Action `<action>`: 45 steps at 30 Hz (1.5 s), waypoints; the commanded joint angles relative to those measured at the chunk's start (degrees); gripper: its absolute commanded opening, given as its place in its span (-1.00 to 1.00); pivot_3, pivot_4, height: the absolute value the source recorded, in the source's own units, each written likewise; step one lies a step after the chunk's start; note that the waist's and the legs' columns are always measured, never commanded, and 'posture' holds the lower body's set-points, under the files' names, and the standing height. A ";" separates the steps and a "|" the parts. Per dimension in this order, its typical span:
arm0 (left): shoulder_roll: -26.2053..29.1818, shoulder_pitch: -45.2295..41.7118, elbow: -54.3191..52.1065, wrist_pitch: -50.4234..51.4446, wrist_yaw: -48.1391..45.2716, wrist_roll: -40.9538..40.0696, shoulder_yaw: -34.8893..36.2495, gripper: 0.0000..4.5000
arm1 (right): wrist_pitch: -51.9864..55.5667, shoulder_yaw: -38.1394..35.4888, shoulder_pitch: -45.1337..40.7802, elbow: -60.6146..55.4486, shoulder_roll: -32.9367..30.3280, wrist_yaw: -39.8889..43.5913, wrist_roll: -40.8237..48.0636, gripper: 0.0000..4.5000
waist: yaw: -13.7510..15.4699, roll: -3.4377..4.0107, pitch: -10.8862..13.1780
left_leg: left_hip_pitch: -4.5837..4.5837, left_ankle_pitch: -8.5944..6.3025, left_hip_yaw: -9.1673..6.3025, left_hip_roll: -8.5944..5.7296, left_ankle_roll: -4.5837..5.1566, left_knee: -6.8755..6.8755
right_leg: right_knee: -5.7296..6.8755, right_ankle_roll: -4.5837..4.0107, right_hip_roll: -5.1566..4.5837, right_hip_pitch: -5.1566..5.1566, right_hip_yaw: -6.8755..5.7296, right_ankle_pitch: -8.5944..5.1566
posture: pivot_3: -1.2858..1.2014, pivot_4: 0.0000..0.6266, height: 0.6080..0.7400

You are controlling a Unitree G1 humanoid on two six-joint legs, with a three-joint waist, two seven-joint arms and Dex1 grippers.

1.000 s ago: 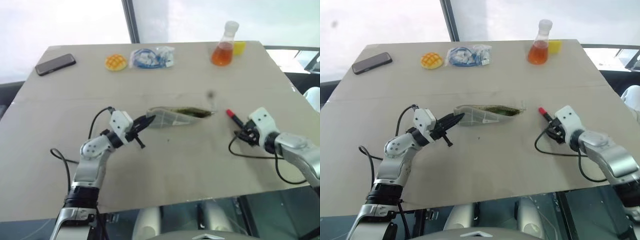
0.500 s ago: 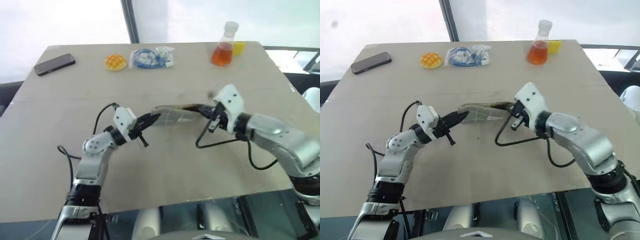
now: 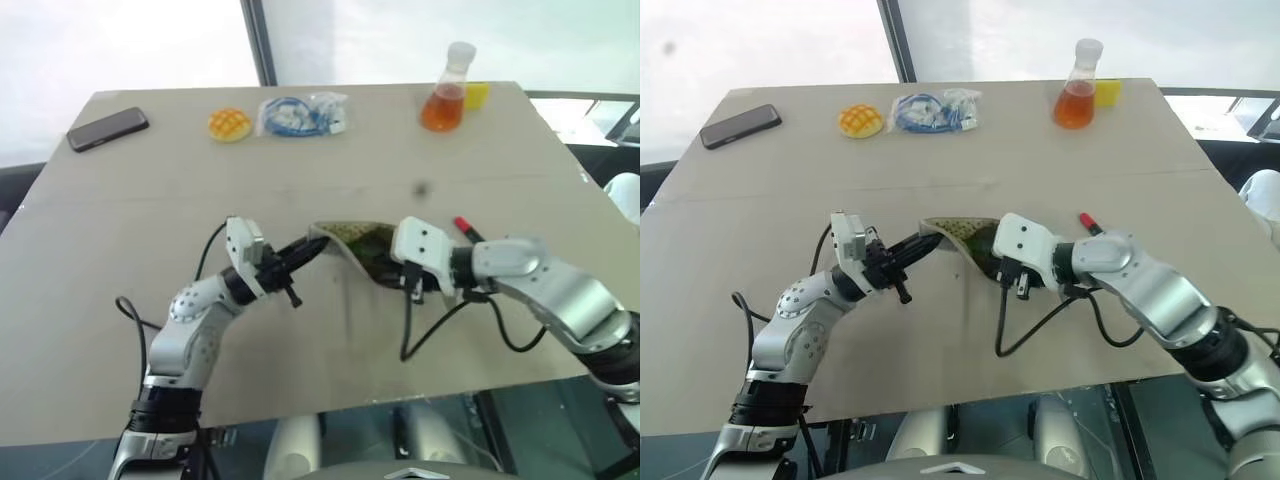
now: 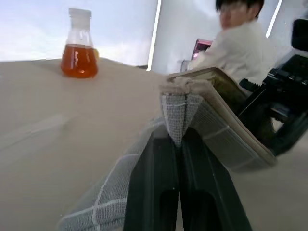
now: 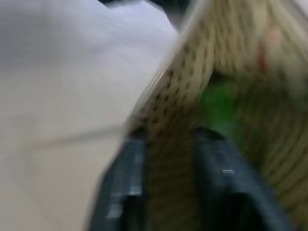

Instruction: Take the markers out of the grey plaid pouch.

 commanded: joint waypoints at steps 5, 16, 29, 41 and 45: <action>2.39 2.02 0.90 7.88 -4.04 -4.62 2.26 -1.00 | -5.82 12.70 -3.43 7.42 3.18 -2.79 -19.94 0.55 | -0.20 -0.03 -0.03 | 0.09 0.01 0.00 0.01 -0.01 0.01 | 0.02 -0.01 0.01 -0.03 -0.01 0.00 | 0.03 -0.52 1.00; 0.23 1.86 4.26 4.69 -6.41 -0.11 1.38 -1.00 | -21.75 19.76 -6.81 38.68 20.65 -9.48 -38.89 0.55 | -0.39 -0.21 -0.30 | 0.27 0.03 0.01 0.06 -0.03 0.03 | 0.17 -0.05 0.10 0.05 0.00 0.04 | 0.03 -0.52 1.00; -1.96 -1.70 14.15 -11.18 -4.45 11.00 3.31 -1.00 | -18.48 1.87 0.93 21.95 17.57 -1.48 -31.05 -0.67 | 0.52 -0.35 -0.45 | 0.12 0.14 0.00 0.05 -0.22 0.11 | 0.29 -0.22 0.04 -0.04 -0.02 0.13 | 0.03 -0.52 1.00; -1.30 -10.04 26.35 -28.33 -1.66 21.74 1.91 -1.00 | -2.30 -16.99 1.16 6.28 20.94 1.66 -8.74 -0.67 | 0.43 -0.25 -0.35 | 0.01 0.13 0.01 0.06 -0.21 -0.10 | 0.00 -0.19 0.07 -0.05 -0.08 0.13 | 0.03 -0.52 1.00; -1.17 -10.18 27.67 -31.29 0.25 23.96 2.33 -1.00 | 3.49 -28.15 0.21 4.36 24.45 -3.39 -0.77 -0.67 | 0.54 -0.24 -0.35 | -0.03 0.13 0.00 0.06 -0.21 -0.09 | 0.00 -0.19 0.06 -0.05 -0.08 0.13 | 0.03 -0.52 1.00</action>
